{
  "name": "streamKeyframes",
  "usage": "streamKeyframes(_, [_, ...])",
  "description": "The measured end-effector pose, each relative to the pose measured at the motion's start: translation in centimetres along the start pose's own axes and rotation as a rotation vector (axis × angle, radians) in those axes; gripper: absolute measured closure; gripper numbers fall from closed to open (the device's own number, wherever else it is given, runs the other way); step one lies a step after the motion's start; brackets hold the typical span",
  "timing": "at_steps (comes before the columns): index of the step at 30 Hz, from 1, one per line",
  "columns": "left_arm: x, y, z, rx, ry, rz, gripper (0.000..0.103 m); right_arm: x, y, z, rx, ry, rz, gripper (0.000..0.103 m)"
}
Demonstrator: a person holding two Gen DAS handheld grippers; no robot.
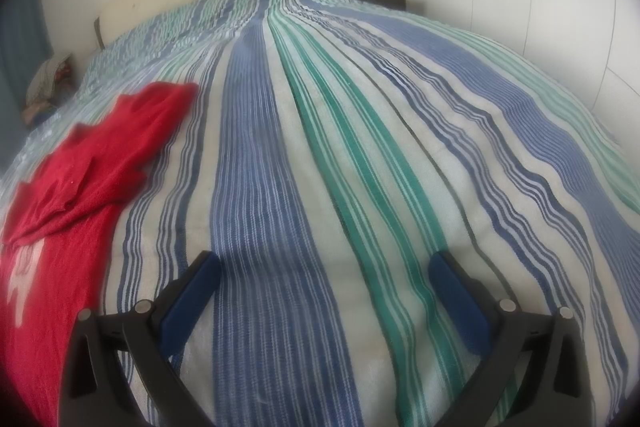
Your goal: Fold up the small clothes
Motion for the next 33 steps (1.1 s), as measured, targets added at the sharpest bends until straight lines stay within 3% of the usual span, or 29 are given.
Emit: streamKeyframes(33, [-0.25, 0.65, 0.14, 0.051, 0.011, 0.027, 0.0, 0.01, 0.02, -0.1, 0.004, 0.007, 0.003, 0.0])
Point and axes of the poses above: each gripper's, at about its wrist camera, not at the fingertips, and z roughly the way its jaws point, y to its right, x to its top, the point moved 2 cm from there along z, roughly the way its jaws point, and after that the axes turned 2 degrees about -x, right-handed, at the moved point
